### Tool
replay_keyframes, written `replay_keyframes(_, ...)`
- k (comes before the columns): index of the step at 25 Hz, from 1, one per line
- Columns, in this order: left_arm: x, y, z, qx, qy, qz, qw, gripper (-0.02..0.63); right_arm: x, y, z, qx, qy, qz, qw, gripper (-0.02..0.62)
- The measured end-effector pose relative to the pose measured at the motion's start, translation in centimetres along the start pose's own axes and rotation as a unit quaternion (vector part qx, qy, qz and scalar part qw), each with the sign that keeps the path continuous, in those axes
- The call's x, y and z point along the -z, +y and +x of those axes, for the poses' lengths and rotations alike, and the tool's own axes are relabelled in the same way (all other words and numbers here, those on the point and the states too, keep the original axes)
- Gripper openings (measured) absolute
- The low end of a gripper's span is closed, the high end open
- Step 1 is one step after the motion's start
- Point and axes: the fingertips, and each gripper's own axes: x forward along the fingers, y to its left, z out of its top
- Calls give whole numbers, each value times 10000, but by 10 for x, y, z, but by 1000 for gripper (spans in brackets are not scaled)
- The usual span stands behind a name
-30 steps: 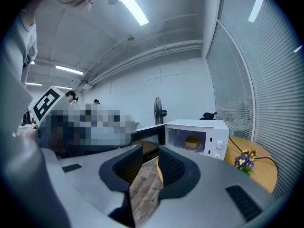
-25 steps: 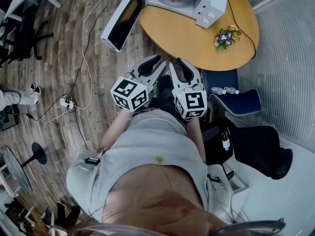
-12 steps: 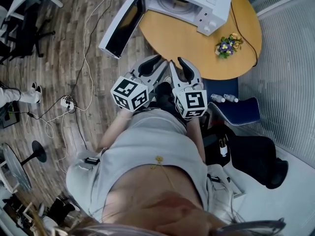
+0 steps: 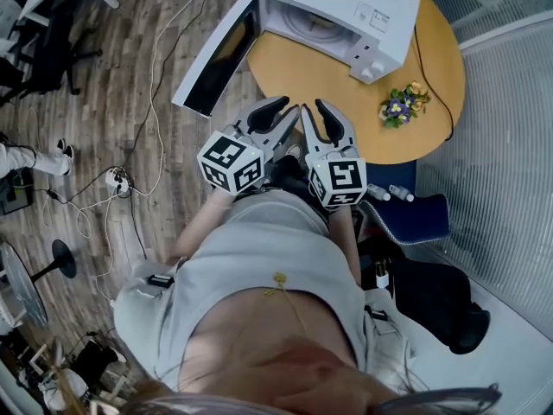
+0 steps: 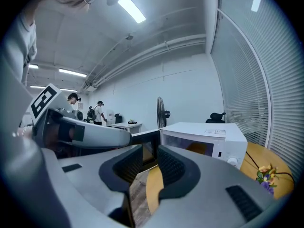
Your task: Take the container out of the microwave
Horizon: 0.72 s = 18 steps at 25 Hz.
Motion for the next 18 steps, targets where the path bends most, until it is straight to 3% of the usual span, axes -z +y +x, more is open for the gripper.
replay_keyframes(18,-26,29,62,-333,-48,-70,9994,103,-24,-60,50,-335,-94,-86,9994,110)
